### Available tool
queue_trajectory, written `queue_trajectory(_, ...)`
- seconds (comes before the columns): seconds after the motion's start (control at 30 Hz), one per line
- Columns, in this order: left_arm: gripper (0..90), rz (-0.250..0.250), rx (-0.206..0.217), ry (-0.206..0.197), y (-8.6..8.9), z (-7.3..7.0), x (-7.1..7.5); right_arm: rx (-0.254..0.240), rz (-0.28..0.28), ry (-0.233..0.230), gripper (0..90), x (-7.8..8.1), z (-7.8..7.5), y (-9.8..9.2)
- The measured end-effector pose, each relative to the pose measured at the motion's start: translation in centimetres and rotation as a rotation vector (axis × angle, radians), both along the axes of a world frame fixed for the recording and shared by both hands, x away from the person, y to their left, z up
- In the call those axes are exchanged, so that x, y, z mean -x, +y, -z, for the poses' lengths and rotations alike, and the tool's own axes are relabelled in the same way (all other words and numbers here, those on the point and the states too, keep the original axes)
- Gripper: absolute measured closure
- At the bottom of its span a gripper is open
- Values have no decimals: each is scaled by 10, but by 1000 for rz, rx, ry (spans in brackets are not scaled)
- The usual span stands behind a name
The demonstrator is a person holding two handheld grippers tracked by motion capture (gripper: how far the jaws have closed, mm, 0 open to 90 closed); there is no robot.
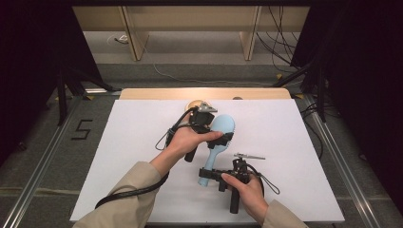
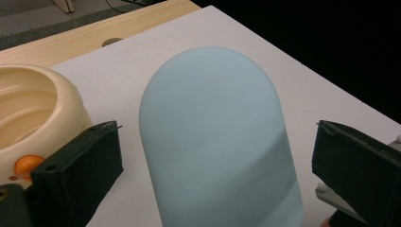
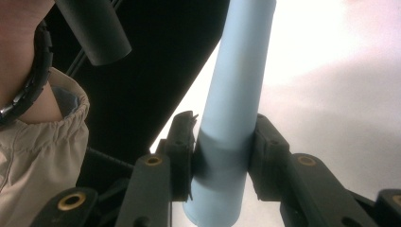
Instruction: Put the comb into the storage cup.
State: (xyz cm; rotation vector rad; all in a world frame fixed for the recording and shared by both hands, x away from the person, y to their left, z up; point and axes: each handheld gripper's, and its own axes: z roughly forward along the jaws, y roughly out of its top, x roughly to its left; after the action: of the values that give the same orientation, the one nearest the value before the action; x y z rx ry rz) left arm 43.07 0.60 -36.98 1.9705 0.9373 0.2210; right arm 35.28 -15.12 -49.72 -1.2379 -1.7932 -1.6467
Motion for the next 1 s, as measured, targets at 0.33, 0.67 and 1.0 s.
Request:
queue_trajectory(0.33, 18, -5, -11, 2, -3, -1, -4, 2, 2, -4, 658, 0, 0, 0)
queue_trajectory(0.67, 18, -6, -15, 7, -9, -2, -8, 1, 1, -4, 657, 0, 0, 0)
queue_trajectory(1.0, 23, -21, -22, 20, -14, -2, -15, 2, -1, 2, 658, 0, 0, 0)
